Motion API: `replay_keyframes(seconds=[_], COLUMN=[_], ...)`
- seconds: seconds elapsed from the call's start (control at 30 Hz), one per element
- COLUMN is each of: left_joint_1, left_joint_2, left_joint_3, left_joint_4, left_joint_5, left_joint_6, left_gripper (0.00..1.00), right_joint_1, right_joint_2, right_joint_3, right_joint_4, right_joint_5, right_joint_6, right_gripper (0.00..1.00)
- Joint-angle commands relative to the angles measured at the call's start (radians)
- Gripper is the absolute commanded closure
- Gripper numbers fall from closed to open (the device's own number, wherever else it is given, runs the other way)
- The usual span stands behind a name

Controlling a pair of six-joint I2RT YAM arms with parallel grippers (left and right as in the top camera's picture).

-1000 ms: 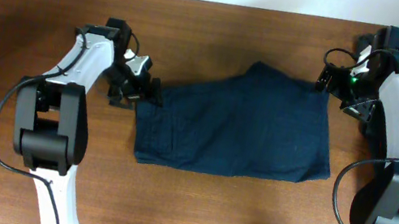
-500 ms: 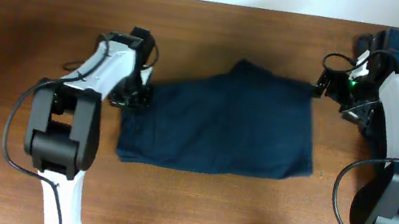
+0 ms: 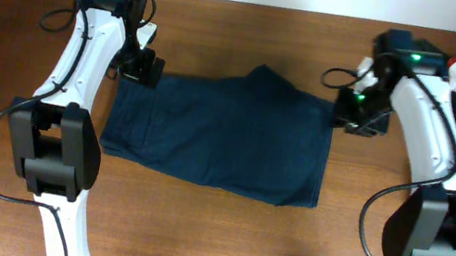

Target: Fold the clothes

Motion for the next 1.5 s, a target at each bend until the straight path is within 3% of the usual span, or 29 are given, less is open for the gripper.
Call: replay_keyframes(seconds=[0.0,0.1,0.2,0.37,0.5,0.83,1.03,1.07,1.1,1.13,1.17,1.2,1.33,1.47], left_joint_1=[0.001,0.026,0.047,0.048,0.048,0.049,0.074,0.08,0.083,0.086,0.094,0.122,0.248,0.304], left_joint_2=[-0.016,-0.016,-0.016,-0.016,-0.016,-0.016,-0.016,-0.016,-0.016,-0.016,-0.016,-0.016,-0.014,-0.012], left_joint_3=[0.013,0.012,0.008,0.008,0.008,0.008,0.008,0.008,0.008,0.008,0.008,0.005,-0.016,-0.095], left_joint_4=[-0.049,-0.079,-0.106,-0.113,-0.119,-0.122,-0.122,-0.127,-0.13,-0.135,-0.143,-0.153,-0.127,-0.107], left_joint_5=[0.045,0.057,0.116,0.116,0.116,0.112,0.113,0.113,0.113,0.113,0.107,0.087,0.393,0.393], left_joint_6=[-0.029,-0.154,-0.156,-0.156,-0.156,-0.153,-0.153,-0.153,-0.153,-0.153,-0.146,-0.126,-0.018,0.007], left_gripper=[0.01,0.01,0.01,0.01,0.01,0.01,0.01,0.01,0.01,0.01,0.01,0.01,0.01,0.01], right_joint_1=[0.045,0.083,0.141,0.159,0.129,0.039,0.039,0.04,0.04,0.04,0.04,0.04,0.04,0.041], right_joint_2=[0.009,0.02,0.02,0.02,0.02,0.019,0.019,0.019,0.019,0.019,0.019,0.019,0.019,0.019], right_joint_3=[0.016,-0.03,-0.196,-0.435,-0.509,-0.5,-0.227,-0.163,-0.102,-0.047,-0.023,-0.003,-0.003,-0.003], right_joint_4=[-0.008,-0.018,0.04,0.124,0.18,0.197,0.024,-0.015,-0.056,-0.089,-0.1,-0.108,-0.108,-0.087], right_joint_5=[0.032,0.028,0.027,0.023,0.031,0.145,0.26,0.257,0.254,0.227,0.196,0.132,0.141,0.156], right_joint_6=[0.019,0.082,0.117,0.173,0.176,0.107,0.202,0.201,0.202,0.202,0.202,0.202,0.198,0.198], right_gripper=[0.63,0.72,0.96,0.96,0.96,0.96,0.96,0.91,0.78,0.31,0.1,0.01,0.01,0.01])
